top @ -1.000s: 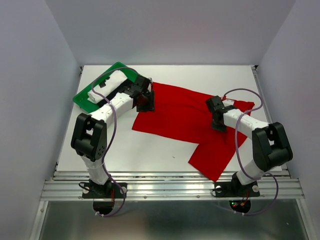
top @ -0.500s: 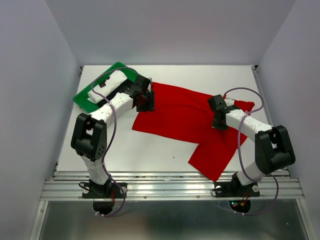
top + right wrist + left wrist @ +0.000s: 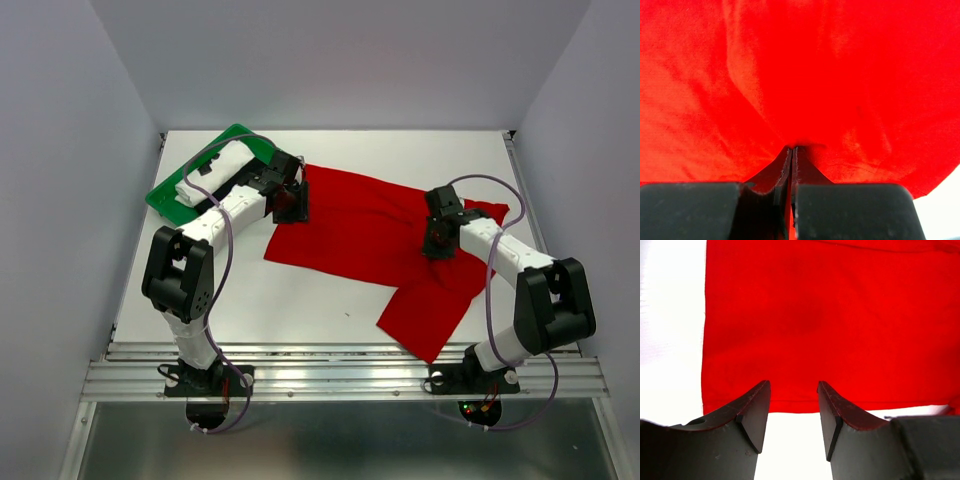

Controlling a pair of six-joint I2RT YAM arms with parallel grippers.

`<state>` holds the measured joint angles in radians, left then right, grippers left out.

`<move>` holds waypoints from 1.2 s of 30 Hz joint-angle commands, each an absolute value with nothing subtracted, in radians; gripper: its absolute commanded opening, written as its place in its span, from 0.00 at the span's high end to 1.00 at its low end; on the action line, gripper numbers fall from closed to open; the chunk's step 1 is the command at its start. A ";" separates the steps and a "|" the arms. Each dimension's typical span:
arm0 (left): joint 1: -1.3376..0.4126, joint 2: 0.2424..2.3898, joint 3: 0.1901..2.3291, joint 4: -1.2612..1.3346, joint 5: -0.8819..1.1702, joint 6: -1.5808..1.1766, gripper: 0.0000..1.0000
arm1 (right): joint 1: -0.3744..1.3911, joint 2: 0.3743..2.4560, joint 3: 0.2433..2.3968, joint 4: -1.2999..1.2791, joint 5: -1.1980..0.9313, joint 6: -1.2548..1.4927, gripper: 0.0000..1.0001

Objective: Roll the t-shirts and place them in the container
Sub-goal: Fold the T-shirt at the center of the board.

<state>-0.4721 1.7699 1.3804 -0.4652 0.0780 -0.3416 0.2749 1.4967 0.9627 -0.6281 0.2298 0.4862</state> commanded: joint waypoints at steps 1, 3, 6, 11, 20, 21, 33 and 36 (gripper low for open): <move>-0.482 1.752 1.399 -0.474 0.081 -0.325 0.46 | 0.245 1.480 1.008 -0.621 0.121 0.439 0.99; -0.480 1.753 1.399 -0.474 0.083 -0.325 0.46 | 0.207 1.474 1.005 -0.623 0.072 0.422 0.99; -0.483 1.756 1.402 -0.474 0.086 -0.324 0.46 | 0.166 1.463 0.997 -0.620 0.011 0.402 0.99; -0.489 1.766 1.405 -0.476 0.092 -0.324 0.46 | 0.120 1.463 0.980 -0.611 -0.070 0.379 0.99; -0.502 1.778 1.416 -0.479 0.094 -0.324 0.46 | 0.087 1.486 0.963 -0.577 -0.235 0.371 0.99; -0.503 1.779 1.417 -0.479 0.094 -0.324 0.46 | 0.087 1.489 0.965 -0.572 -0.247 0.370 0.99; -0.518 1.789 1.420 -0.483 0.094 -0.324 0.46 | 0.087 1.491 0.966 -0.598 -0.164 0.377 0.42; -0.520 1.790 1.419 -0.485 0.091 -0.324 0.47 | 0.087 1.470 0.971 -0.610 -0.120 0.385 0.42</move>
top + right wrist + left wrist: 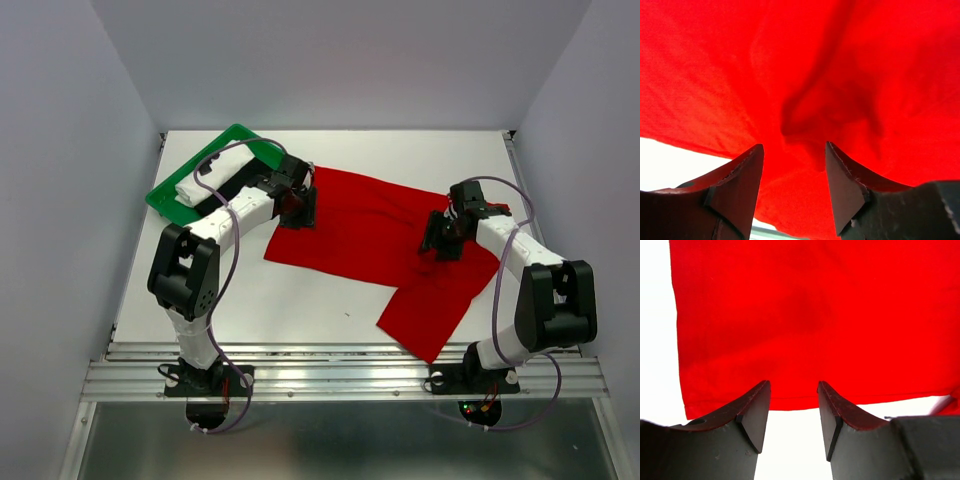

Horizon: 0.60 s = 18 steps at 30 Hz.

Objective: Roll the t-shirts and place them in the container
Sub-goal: Fold the T-shirt at the center of the board.

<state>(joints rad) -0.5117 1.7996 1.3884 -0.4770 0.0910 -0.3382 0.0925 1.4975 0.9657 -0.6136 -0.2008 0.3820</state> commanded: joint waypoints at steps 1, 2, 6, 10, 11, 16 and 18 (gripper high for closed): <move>-0.520 1.790 1.420 -0.485 0.091 -0.324 0.46 | 0.087 1.465 0.973 -0.615 -0.080 0.390 0.42; -0.520 1.790 1.420 -0.485 0.089 -0.324 0.46 | 0.087 1.460 0.973 -0.621 -0.057 0.393 0.43; -0.520 1.792 1.424 -0.488 0.086 -0.322 0.46 | 0.046 1.425 0.947 -0.653 0.070 0.449 0.46; -0.520 1.787 1.422 -0.488 0.083 -0.319 0.46 | 0.005 1.358 0.866 -0.658 0.135 0.501 0.50; -0.520 1.786 1.422 -0.488 0.083 -0.319 0.46 | -0.008 1.348 0.852 -0.658 0.144 0.509 0.51; -0.523 1.795 1.425 -0.486 0.092 -0.318 0.46 | -0.008 1.376 0.856 -0.660 0.144 0.512 0.50; -0.523 1.790 1.427 -0.483 0.094 -0.318 0.46 | -0.008 1.402 0.854 -0.661 0.153 0.503 0.49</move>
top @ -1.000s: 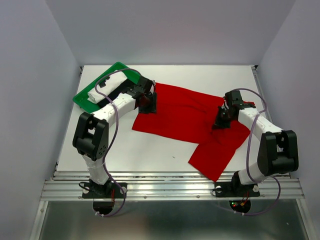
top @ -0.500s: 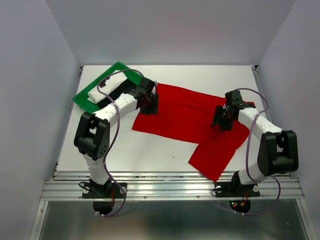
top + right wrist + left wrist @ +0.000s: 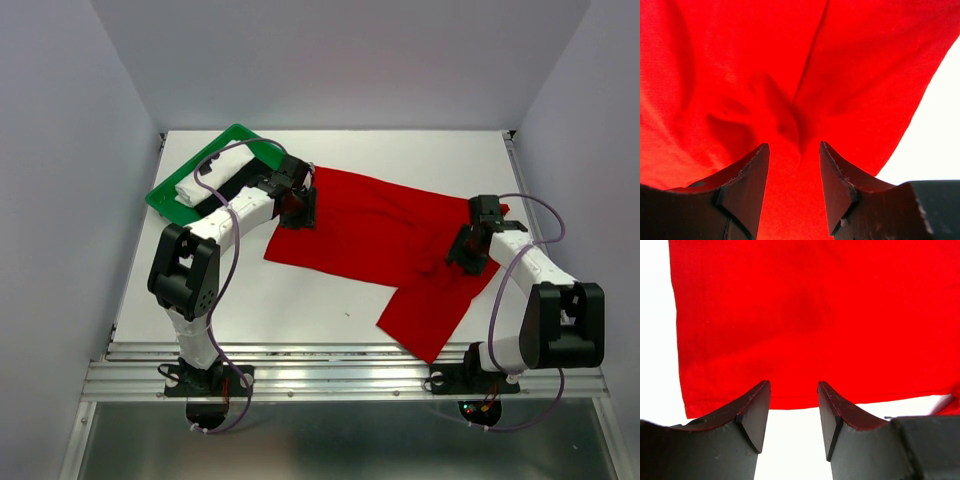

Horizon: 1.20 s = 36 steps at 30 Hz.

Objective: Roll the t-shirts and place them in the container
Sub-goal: Fold the T-shirt at the center of the board.

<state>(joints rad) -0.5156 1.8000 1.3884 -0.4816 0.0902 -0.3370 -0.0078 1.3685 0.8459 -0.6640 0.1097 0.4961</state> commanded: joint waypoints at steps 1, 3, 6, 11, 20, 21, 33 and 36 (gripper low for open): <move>-0.523 1.790 1.427 -0.482 0.094 -0.318 0.46 | -0.008 1.422 0.853 -0.660 0.153 0.503 0.49; -0.523 1.789 1.430 -0.486 0.091 -0.316 0.46 | -0.008 1.430 0.848 -0.640 0.144 0.499 0.50; -0.523 1.790 1.433 -0.486 0.092 -0.316 0.46 | -0.008 1.430 0.844 -0.615 0.143 0.499 0.58; -0.525 1.796 1.428 -0.483 0.092 -0.316 0.46 | -0.008 1.425 0.842 -0.607 0.172 0.500 0.91; -0.525 1.799 1.434 -0.489 0.078 -0.307 0.46 | -0.008 1.335 0.836 -0.635 0.281 0.531 0.99; -0.525 1.802 1.436 -0.489 0.074 -0.304 0.46 | -0.008 1.332 0.838 -0.637 0.279 0.529 0.99; -0.525 1.799 1.428 -0.485 0.084 -0.311 0.46 | -0.008 1.391 0.824 -0.574 0.081 0.486 0.36; -0.523 1.799 1.431 -0.486 0.084 -0.313 0.46 | -0.008 1.431 0.824 -0.565 0.089 0.489 0.50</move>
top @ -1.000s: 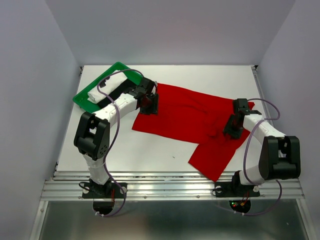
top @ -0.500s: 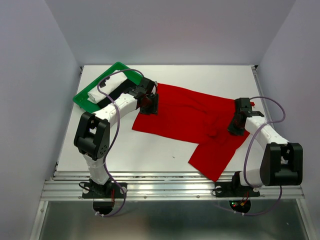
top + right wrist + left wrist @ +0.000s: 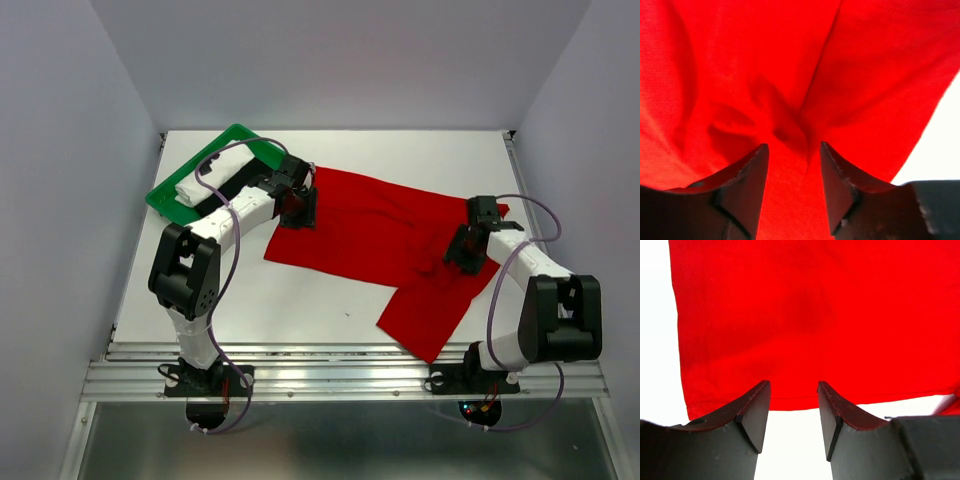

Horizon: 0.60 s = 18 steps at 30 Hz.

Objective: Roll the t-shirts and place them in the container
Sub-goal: Fold the T-shirt at the center of the board.

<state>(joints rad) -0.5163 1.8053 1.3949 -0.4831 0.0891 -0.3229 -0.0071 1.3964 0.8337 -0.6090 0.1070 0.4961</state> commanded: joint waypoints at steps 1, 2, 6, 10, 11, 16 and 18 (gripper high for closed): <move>-0.525 1.799 1.433 -0.486 0.083 -0.313 0.46 | -0.008 1.436 0.822 -0.561 0.089 0.489 0.53; -0.525 1.799 1.433 -0.486 0.083 -0.313 0.46 | -0.008 1.443 0.821 -0.560 0.090 0.489 0.57; -0.525 1.798 1.431 -0.486 0.083 -0.314 0.46 | -0.008 1.460 0.824 -0.558 0.098 0.486 0.58; -0.525 1.796 1.425 -0.485 0.083 -0.314 0.46 | -0.008 1.463 0.827 -0.560 0.130 0.491 0.85; -0.525 1.796 1.425 -0.485 0.083 -0.316 0.46 | -0.008 1.459 0.827 -0.561 0.141 0.495 0.92; -0.525 1.793 1.419 -0.485 0.078 -0.310 0.46 | -0.008 1.378 0.824 -0.580 0.236 0.525 0.99; -0.526 1.795 1.419 -0.483 0.078 -0.310 0.46 | -0.008 1.350 0.824 -0.598 0.261 0.529 0.99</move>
<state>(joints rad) -0.5163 1.8053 1.3949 -0.4831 0.0883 -0.3229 -0.0071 1.4307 0.8181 -0.5945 0.1665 0.5068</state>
